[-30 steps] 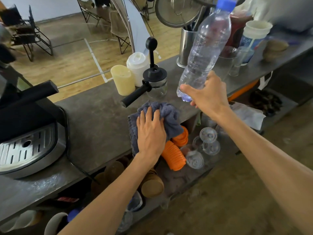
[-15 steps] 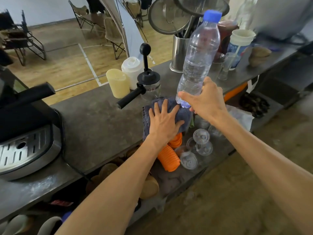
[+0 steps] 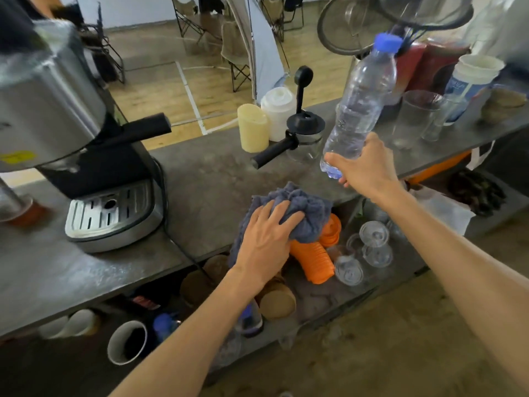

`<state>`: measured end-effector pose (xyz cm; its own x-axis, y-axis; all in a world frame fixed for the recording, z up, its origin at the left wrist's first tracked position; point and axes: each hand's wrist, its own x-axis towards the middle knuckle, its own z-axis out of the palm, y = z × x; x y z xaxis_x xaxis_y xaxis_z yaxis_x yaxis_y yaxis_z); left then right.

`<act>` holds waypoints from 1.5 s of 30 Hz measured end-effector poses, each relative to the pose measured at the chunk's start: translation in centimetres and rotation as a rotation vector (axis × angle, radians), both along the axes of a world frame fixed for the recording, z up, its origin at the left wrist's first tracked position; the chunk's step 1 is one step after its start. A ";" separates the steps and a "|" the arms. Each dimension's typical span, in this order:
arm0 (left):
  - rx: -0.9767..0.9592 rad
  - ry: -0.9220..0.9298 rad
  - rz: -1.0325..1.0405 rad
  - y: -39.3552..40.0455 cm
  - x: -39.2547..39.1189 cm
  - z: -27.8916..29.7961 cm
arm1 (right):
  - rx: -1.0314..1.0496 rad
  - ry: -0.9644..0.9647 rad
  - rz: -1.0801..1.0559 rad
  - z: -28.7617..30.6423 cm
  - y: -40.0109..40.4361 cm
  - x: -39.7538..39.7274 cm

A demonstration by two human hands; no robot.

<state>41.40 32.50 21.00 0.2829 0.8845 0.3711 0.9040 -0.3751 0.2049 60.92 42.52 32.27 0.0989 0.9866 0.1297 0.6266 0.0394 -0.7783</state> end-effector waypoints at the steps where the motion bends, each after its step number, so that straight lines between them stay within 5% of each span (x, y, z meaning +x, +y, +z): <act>1: -0.015 -0.001 0.019 -0.9 -1.4 0.1 | -0.014 -0.010 0.003 -0.5 0.1 -0.6; 14: -0.116 -0.007 0.277 -6.6 -9.5 0.6 | -0.153 -0.018 0.025 -3.8 -1.7 -4.1; 18: -0.101 -0.043 0.302 -6.7 -8.7 0.9 | -0.001 0.045 -0.069 -4.6 -7.6 -5.2; 28: -0.138 -0.176 0.274 -8.1 -8.2 3.2 | -0.296 0.211 0.338 -7.1 -12.7 -12.5; 38: 0.362 -0.078 0.288 -10.2 -11.7 16.0 | 0.095 0.517 0.553 6.5 -13.3 -16.3; 45: 0.594 0.030 0.410 -12.2 -18.6 26.3 | 0.354 0.490 0.650 17.4 -14.0 -24.2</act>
<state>22.77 20.34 47.25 -0.0105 0.5726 0.8198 0.9980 -0.0449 0.0442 36.71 28.54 49.66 -0.3425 0.7772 0.5279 -0.0038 0.5608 -0.8280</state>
